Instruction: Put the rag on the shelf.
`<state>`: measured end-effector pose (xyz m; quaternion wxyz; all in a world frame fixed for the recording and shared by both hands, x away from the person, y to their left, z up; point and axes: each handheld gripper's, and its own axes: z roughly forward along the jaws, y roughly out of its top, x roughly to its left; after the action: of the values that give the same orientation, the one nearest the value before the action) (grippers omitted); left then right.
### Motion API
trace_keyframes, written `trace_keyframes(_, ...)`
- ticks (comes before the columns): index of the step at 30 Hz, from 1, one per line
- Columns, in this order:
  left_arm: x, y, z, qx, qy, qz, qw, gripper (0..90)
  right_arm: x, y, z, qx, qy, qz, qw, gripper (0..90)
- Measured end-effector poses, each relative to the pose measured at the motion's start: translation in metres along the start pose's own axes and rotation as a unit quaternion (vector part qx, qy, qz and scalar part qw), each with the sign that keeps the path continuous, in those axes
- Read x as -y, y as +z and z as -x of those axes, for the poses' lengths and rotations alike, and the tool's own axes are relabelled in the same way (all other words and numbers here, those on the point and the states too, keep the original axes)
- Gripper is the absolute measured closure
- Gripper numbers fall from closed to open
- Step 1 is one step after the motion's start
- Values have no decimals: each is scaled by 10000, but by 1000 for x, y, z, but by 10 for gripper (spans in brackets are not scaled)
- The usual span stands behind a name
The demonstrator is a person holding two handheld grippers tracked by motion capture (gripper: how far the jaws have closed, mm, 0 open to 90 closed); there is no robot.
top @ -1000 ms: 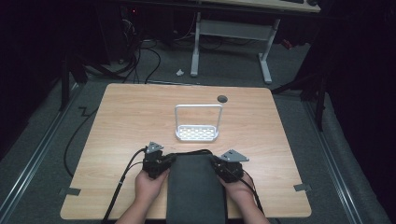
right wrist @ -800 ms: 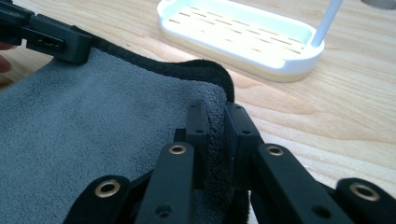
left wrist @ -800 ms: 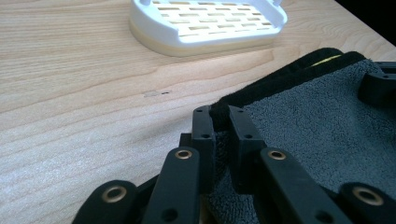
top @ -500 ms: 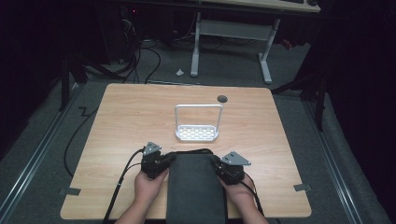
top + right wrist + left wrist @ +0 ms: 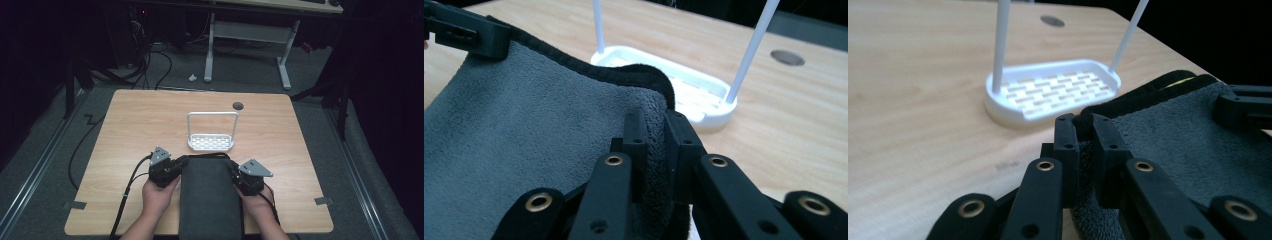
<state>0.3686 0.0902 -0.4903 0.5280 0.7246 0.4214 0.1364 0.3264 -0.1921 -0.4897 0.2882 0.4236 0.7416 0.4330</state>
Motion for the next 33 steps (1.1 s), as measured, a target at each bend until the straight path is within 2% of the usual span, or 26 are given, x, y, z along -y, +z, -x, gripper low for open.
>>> trace_keyframes(8,-29,-13,4,143,-85,384,9991,826,-28,-11,3,40,163,249,9995,819)
trace_keyframes(11,-42,-16,6,145,7,487,9987,826,-38,-15,3,88,75,333,9994,819)
trace_keyframes(14,-55,-20,10,172,41,618,9979,826,-46,-19,4,106,122,423,9990,818)
trace_keyframes(18,-69,-25,15,157,195,743,9969,827,-56,-25,7,83,180,597,9980,817)
trace_keyframes(24,-91,-32,19,180,254,987,9946,827,-72,-34,14,138,151,829,9963,817)
trace_keyframes(26,-99,-34,21,174,356,1056,9936,828,-79,-38,16,170,123,937,9954,817)
trace_keyframes(33,-122,-41,26,149,509,1279,9904,830,-106,-48,19,360,-35,1215,9919,817)
